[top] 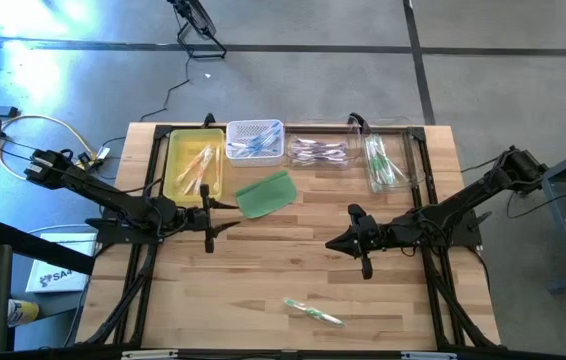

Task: Pick & Place Toothbrushes
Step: Put the green toothbrush into the right transparent bin

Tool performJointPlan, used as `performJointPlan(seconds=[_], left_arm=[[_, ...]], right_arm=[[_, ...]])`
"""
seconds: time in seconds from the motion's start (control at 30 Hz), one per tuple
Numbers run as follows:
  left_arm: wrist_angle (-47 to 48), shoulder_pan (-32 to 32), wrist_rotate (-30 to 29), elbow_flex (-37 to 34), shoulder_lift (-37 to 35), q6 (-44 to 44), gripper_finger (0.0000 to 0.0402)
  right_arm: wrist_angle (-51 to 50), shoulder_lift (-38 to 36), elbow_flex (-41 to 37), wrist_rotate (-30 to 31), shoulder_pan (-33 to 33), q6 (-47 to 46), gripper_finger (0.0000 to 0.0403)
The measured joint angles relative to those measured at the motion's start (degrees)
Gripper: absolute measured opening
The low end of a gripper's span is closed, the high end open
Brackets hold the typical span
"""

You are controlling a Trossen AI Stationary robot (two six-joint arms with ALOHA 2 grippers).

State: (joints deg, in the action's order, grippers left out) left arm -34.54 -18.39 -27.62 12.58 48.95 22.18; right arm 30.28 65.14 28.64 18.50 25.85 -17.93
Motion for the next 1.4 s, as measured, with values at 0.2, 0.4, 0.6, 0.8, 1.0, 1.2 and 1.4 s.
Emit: performJointPlan(seconds=[0.2, 0.4, 0.6, 0.8, 1.0, 1.2, 1.4], left_arm=[[0.0, 0.0, 0.0, 0.0, 0.0, 0.0, 0.0177], [0.0, 0.0, 0.0, 0.0, 0.0, 0.0, 0.0177], [0.0, 0.0, 0.0, 0.0, 0.0, 0.0, 0.0177], [0.0, 0.0, -0.3, 0.0, 0.0, 3.4, 0.0177], [0.0, 0.0, -2.6, 0.0, 0.0, 4.5, 0.0177], [0.0, 0.0, -3.6, 0.0, 0.0, 4.4, 0.0177], [0.3, 0.0, -3.6, 0.0, 0.0, 4.5, 0.0177]], right_arm=[[0.0, 0.0, 0.0, 0.0, 0.0, 0.0, 0.0002], [0.0, 0.0, 0.0, 0.0, 0.0, 0.0, 0.0002], [0.0, 0.0, 0.0, 0.3, 0.0, 0.0, 0.0002], [-0.7, -0.1, 0.0, 5.4, 0.0, 0.4, 0.0002], [-1.0, -0.1, 0.0, 7.1, 0.1, 0.8, 0.0002], [-14.3, 0.2, 4.5, 10.8, 1.4, -1.8, 0.0002], [-30.0, 4.3, 13.9, 11.5, 3.6, -1.7, 0.0002]])
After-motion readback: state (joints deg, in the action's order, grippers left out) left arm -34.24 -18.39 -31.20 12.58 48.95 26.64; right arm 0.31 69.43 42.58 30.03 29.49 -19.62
